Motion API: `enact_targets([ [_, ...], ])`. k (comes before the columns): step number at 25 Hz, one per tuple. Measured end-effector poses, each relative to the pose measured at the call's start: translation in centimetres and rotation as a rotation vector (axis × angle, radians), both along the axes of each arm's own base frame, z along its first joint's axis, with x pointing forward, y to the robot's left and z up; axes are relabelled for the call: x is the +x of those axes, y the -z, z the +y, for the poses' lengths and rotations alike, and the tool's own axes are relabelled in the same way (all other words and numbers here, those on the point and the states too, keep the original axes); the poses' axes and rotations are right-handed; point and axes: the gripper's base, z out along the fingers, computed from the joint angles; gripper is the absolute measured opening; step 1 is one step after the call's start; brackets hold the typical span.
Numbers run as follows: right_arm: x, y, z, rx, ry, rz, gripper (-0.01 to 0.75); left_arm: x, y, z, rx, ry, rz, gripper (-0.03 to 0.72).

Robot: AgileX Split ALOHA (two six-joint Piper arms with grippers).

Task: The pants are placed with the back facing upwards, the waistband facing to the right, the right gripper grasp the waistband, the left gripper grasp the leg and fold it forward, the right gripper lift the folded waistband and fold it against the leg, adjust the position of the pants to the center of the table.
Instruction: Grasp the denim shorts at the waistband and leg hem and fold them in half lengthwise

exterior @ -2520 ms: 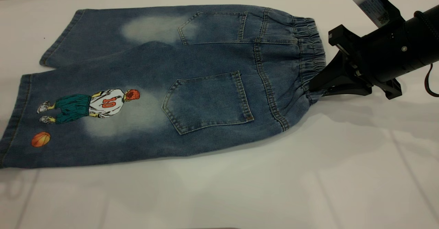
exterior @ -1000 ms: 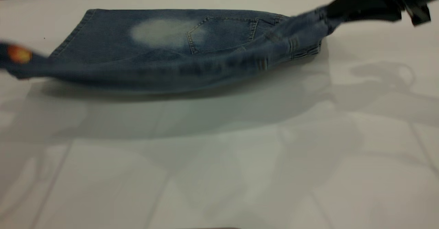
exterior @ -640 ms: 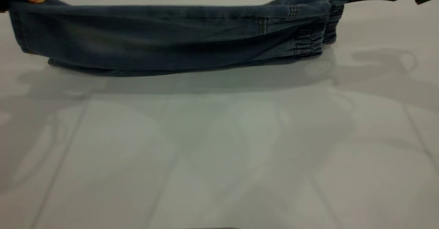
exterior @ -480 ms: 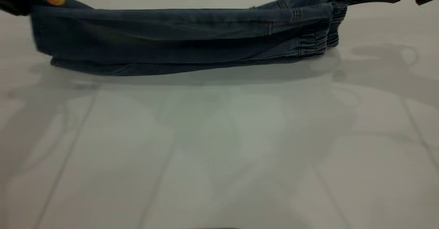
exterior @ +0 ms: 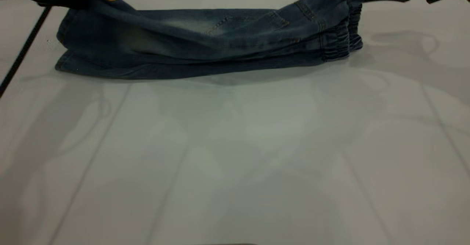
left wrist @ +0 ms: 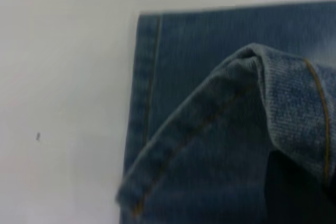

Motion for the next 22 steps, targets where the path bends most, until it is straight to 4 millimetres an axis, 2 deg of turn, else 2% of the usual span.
enact_targets([
  [9,1.0,1.2,-1.0,-0.054,0.127,0.012,0.038,1.1,2.2,0.0,-0.017,-0.018,-0.108,0.034],
  [13,1.2,1.1,-1.2,-0.083,0.131,-0.002,0.071,1.2,2.4,0.4,0.086,0.0,-0.125,0.042],
  [16,1.8,0.4,-1.1,-0.086,0.102,-0.047,0.169,1.3,2.4,0.6,0.202,0.045,-0.133,0.079],
  [22,3.1,-1.0,-1.2,-0.106,0.086,-0.121,0.519,1.5,2.0,1.2,0.392,0.084,-0.172,0.279],
])
